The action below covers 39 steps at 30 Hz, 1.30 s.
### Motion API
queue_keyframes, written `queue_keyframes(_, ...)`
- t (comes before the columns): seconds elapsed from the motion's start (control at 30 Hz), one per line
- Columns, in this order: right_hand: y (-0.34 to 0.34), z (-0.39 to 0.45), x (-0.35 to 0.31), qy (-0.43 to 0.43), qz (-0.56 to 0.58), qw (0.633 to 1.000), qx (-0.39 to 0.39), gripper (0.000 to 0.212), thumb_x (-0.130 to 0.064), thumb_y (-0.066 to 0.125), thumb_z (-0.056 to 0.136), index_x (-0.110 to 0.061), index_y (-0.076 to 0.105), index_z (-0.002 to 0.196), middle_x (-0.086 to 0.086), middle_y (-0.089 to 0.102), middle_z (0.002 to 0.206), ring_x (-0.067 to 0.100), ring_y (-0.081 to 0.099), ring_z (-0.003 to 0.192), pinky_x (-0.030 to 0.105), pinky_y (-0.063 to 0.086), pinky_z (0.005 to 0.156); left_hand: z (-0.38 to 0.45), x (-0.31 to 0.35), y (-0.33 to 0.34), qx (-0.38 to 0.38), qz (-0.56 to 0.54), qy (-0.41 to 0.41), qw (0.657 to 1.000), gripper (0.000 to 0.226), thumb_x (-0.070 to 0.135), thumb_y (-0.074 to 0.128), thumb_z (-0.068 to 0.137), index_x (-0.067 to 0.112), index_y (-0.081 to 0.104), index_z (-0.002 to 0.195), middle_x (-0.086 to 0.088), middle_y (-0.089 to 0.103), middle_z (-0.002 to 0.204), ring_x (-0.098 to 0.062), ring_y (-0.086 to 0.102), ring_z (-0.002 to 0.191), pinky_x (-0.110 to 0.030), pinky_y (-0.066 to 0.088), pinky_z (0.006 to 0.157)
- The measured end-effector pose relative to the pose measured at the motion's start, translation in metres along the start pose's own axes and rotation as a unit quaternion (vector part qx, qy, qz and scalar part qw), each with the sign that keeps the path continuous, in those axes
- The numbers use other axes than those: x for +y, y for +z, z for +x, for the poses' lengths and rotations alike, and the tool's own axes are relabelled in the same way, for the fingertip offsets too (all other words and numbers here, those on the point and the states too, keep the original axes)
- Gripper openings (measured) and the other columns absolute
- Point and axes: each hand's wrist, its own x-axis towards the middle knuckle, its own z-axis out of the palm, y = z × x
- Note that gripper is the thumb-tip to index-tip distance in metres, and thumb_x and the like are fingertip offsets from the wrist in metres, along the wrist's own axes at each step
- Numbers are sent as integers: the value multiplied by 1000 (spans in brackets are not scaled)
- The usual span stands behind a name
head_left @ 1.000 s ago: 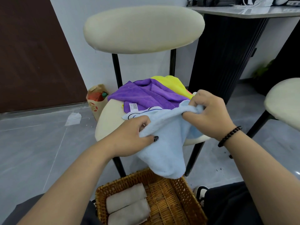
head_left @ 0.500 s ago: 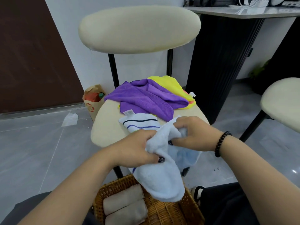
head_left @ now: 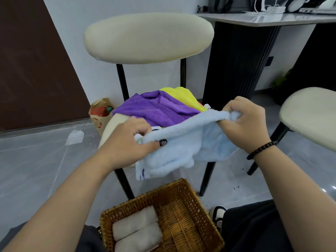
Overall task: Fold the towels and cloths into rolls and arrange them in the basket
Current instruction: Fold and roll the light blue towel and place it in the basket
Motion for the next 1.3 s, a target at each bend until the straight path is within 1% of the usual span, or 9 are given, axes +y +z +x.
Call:
queue_keyframes(0.1,-4,2,-2,16,13,999,49,21,-24,58,72,-6,56,61,11,53,64,19,48,61,27,39,55,0,4,-10,99,30,72,992,29,37,66,66,18,47,55,2,58,73,-19,50,76,-26,37,70)
queue_keyframes(0.23,-10,2,1,89,41,994,53,11,-20,60,71,-16,57,61,2,56,65,11,49,62,18,40,56,-3,9,-13,71,-79,79,991,39,29,70,69,2,49,52,-2,64,82,-19,58,77,-27,42,69)
queue_keyframes(0.4,-32,11,21,196,73,971,120,23,-21,61,78,-21,50,58,-5,46,57,-2,41,51,16,37,52,-9,2,-32,101,-242,7,965,58,36,75,72,-9,46,53,-23,45,58,-19,39,57,-25,28,50)
queue_keyframes(0.5,-34,9,31,224,34,970,92,23,-16,62,81,-11,53,61,0,44,57,6,39,53,14,34,49,-14,-16,-34,14,-44,-46,998,50,51,71,70,18,40,49,10,32,48,-4,28,49,-18,19,46)
queue_keyframes(0.67,-41,10,41,318,-17,942,107,38,-22,60,83,-18,39,51,-1,31,51,12,29,49,23,26,47,-19,-48,-28,-114,85,-191,971,25,24,76,79,20,53,69,8,47,59,-5,37,53,-23,31,53)
queue_keyframes(0.8,-38,5,44,356,-29,932,67,40,-23,56,84,-16,29,56,-3,25,50,18,24,54,28,18,47,-21,-54,-29,-95,114,-235,961,22,20,66,89,7,61,72,3,47,60,-13,41,59,-29,30,57)
queue_keyframes(1.0,-17,-3,28,455,33,887,-80,26,-27,56,85,-2,63,81,10,64,81,24,58,72,30,44,65,-14,-43,-15,43,-191,-327,925,46,38,62,90,-8,57,88,-8,56,78,-18,50,74,-32,35,70)
queue_keyframes(1.2,9,-11,4,463,137,845,-231,18,-18,77,71,-3,67,73,12,70,82,24,65,76,40,54,81,-3,-19,3,97,-436,-379,810,6,10,67,86,4,66,89,-12,65,89,-18,61,78,-27,55,69)
queue_keyframes(1.3,19,-12,-3,404,162,877,-205,6,-6,68,80,-11,72,79,12,70,95,20,61,85,40,51,91,2,-18,0,115,-502,-378,770,9,3,59,88,4,66,94,-9,68,88,-15,65,77,-25,57,72)
